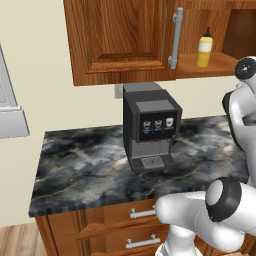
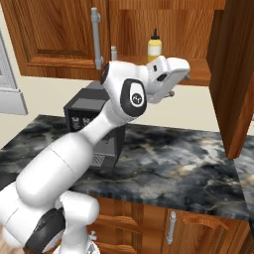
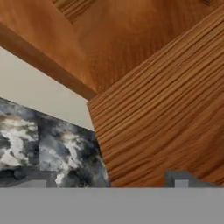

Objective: Move the shaker and mustard from the cabinet to the dining counter.

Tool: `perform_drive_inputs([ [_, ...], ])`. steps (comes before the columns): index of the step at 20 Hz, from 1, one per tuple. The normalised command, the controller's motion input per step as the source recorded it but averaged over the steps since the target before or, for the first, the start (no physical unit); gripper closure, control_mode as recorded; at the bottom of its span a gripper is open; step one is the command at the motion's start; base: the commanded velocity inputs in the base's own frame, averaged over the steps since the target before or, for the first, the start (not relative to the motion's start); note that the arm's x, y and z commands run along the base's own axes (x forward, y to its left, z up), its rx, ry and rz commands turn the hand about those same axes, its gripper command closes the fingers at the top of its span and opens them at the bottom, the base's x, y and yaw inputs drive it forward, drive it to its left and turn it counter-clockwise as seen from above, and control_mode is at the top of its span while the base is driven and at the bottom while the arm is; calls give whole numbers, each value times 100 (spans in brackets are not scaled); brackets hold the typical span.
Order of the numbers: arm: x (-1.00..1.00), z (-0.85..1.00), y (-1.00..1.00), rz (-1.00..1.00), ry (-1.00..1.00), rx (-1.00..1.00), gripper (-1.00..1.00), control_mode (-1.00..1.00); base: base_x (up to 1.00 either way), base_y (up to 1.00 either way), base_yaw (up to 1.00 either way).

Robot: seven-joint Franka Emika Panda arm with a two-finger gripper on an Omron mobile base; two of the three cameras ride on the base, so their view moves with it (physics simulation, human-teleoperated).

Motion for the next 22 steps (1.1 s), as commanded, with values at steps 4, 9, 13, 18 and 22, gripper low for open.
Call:
perform_drive_inputs([
  [4, 10, 33, 84, 19, -35, 39, -100, -100, 0, 0, 0],
  [9, 6, 43, 65, 10, -30, 57, -100, -100, 0, 0, 0],
  [13, 2, 41, 52, 6, -21, 60, -100, -100, 0, 0, 0],
  [18, -9, 8, 77, 2, -20, 33, -100, -100, 0, 0, 0],
  [22, -28, 3, 89, 0, -24, 2, -100, -100, 0, 0, 0],
])
